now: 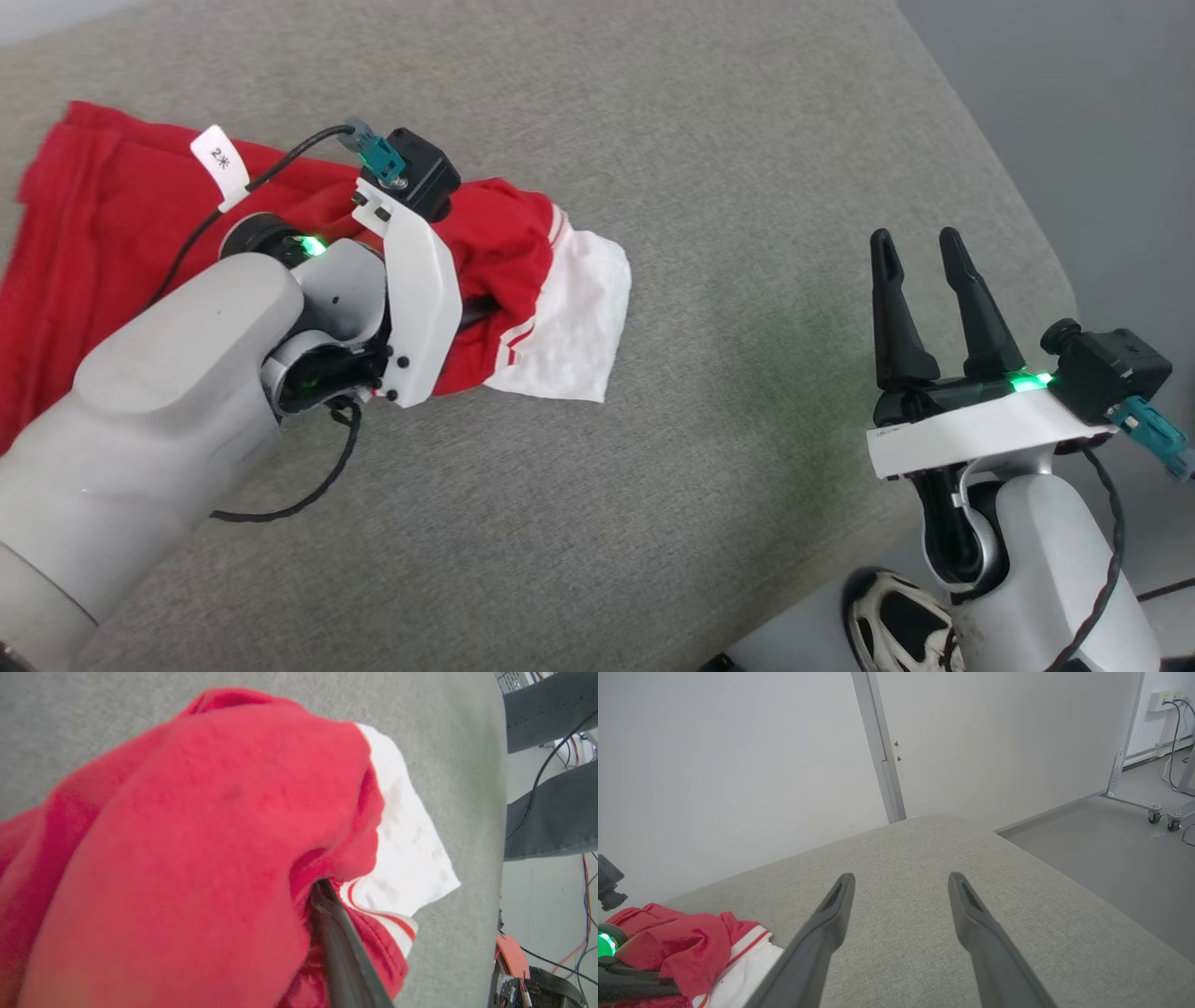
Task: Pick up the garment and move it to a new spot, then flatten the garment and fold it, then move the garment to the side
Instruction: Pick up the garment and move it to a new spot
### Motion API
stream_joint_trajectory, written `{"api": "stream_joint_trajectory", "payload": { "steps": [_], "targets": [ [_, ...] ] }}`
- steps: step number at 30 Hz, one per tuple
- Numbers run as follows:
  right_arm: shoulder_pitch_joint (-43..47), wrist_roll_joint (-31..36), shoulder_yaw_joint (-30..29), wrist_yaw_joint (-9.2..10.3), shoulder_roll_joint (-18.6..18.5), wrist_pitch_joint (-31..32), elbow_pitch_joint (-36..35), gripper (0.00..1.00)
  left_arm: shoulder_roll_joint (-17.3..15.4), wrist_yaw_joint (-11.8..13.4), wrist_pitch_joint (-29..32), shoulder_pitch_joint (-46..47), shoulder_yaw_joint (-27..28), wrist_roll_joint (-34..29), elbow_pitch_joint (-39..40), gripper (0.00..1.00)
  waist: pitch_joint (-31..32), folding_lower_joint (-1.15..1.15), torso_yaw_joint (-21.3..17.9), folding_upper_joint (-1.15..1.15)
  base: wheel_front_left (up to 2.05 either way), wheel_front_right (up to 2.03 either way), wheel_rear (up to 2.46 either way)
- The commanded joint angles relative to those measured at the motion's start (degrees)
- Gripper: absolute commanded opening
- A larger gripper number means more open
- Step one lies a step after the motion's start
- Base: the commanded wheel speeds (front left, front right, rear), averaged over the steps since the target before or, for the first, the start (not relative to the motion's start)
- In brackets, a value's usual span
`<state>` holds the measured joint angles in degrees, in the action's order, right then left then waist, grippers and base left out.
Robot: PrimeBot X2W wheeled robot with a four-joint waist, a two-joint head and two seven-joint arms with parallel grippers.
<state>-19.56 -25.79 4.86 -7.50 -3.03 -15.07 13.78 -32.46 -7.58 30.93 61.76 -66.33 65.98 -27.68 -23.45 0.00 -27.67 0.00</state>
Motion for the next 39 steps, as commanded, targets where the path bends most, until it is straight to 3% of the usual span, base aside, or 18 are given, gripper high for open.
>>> {"api": "stream_joint_trajectory", "payload": {
  "steps": [1,6,10,13,14,15,20,25,34,39],
  "targets": [
    [0.3,-0.4,0.1,0.02,0.1,-0.1,-0.3,1.0,-1.4,0.2,1.6,-0.1,-2.7,-2.0,-1.6,0.0,-0.9,0.0,-1.0,0.0,0.0,0.0,0.0],
    [-0.1,-0.6,0.6,0.02,0.1,-0.1,-0.6,1.0,-3.4,0.4,3.7,0.1,-6.4,-5.2,-3.0,0.0,-1.3,0.0,-1.2,0.0,0.0,0.0,0.0],
    [-1.0,0.4,1.2,0.02,0.1,-0.1,-0.9,1.0,-3.2,0.5,2.4,0.7,-7.3,-5.8,-3.1,0.01,-1.5,0.0,-0.5,0.0,0.0,0.0,0.0],
    [-1.1,1.7,0.9,0.02,0.1,-0.1,-0.8,1.0,-2.1,0.5,-0.9,2.0,-7.2,-5.9,-2.4,0.49,-0.8,0.0,1.1,0.0,0.0,0.0,0.0],
    [-1.2,2.1,0.7,0.02,0.0,-0.1,-0.7,1.0,-1.7,0.5,-2.1,2.5,-7.1,-5.1,-2.1,0.88,-0.5,0.0,1.9,0.0,0.0,0.0,0.0],
    [-1.2,2.7,0.1,0.02,0.1,-0.1,-0.6,1.0,-1.1,0.5,-3.6,2.9,-7.0,-4.3,-1.5,1.0,0.0,0.0,2.9,0.0,0.0,0.0,0.0],
    [-1.3,6.6,-2.4,0.02,0.1,-0.1,1.0,1.0,1.8,0.2,-13.5,2.8,-5.2,0.2,0.3,1.0,3.0,0.0,9.3,0.0,0.0,0.0,0.0],
    [-1.4,10.2,-4.2,0.02,0.0,-0.1,2.6,1.0,1.7,0.2,-22.5,0.0,-4.9,1.7,1.6,1.0,6.4,0.0,15.9,0.0,0.0,0.0,0.0],
    [1.6,16.5,-9.6,0.02,0.0,-0.1,5.6,1.0,1.7,0.2,-41.2,-15.0,0.0,11.2,-2.7,1.0,13.3,0.0,27.0,0.0,0.0,0.0,0.0],
    [4.4,19.1,-12.1,0.02,0.0,-0.1,6.0,1.0,0.9,0.2,-45.6,-22.7,3.2,13.7,-6.6,1.0,16.3,0.0,31.4,0.0,0.0,0.0,0.0]
  ]
}}
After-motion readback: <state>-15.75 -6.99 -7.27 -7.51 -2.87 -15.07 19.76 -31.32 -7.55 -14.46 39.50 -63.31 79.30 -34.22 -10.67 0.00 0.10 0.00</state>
